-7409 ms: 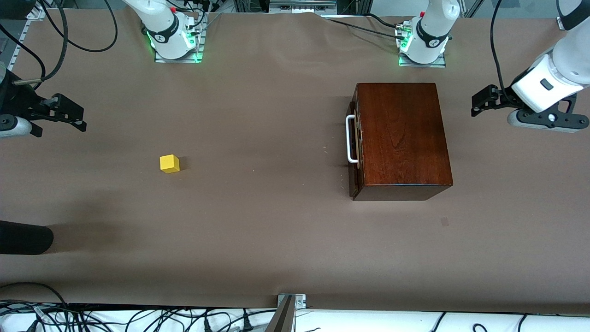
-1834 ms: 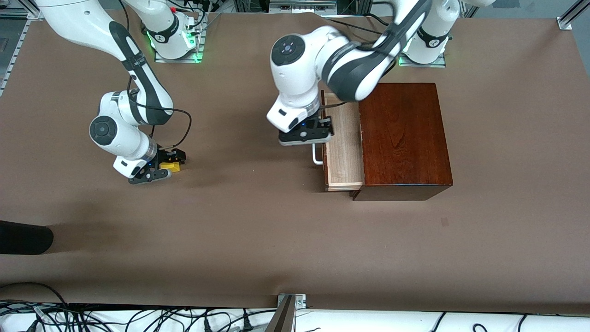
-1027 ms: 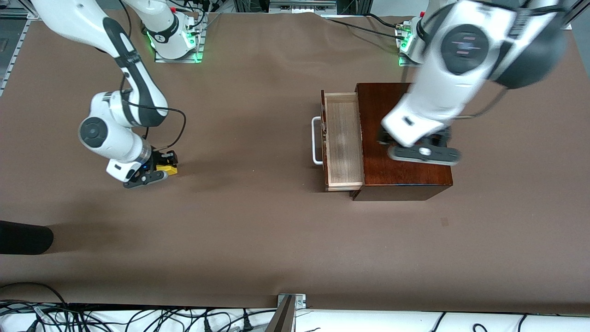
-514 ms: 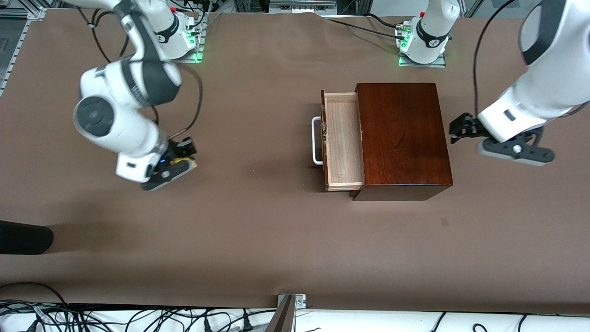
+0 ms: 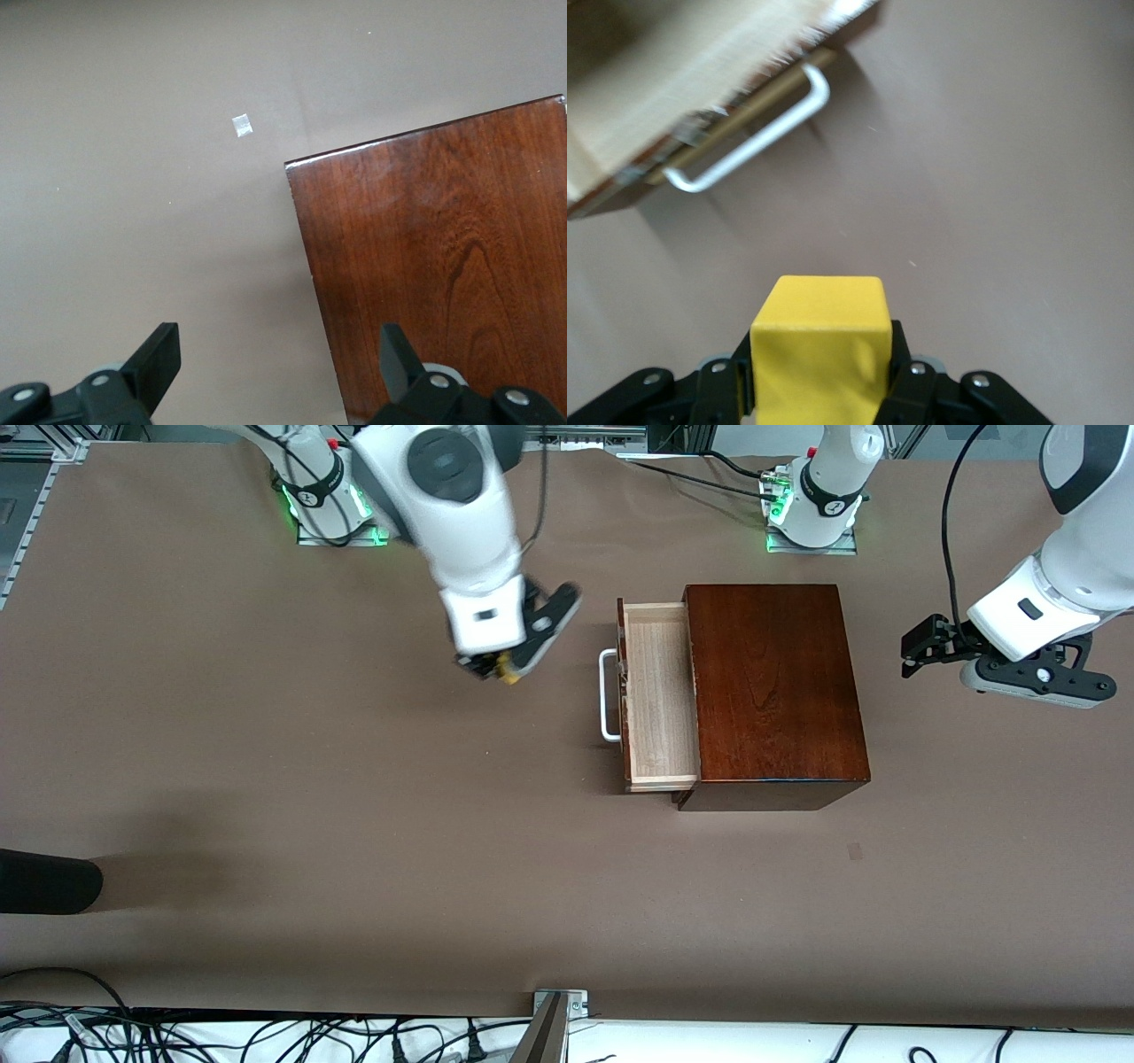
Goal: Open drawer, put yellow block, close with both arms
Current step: 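Carry the yellow cube with the right gripper over the open drawer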
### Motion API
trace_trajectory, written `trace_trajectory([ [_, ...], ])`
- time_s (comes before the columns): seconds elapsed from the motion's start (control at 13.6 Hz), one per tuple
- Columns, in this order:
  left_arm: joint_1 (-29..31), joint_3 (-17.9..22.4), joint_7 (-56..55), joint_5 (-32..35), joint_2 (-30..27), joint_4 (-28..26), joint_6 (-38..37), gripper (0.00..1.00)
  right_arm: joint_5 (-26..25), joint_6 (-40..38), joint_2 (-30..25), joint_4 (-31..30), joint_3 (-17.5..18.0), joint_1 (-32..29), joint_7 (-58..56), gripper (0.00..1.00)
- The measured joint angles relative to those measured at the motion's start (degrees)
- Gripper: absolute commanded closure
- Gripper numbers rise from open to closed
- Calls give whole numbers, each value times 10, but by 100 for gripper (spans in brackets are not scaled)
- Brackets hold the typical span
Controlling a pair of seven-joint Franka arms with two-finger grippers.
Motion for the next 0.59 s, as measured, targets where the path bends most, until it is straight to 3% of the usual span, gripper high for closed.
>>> trace_trajectory([
  [0.59,2,-2,17,0,0,-1,-3,0,-9,13,177,156,5,155,-56,100],
])
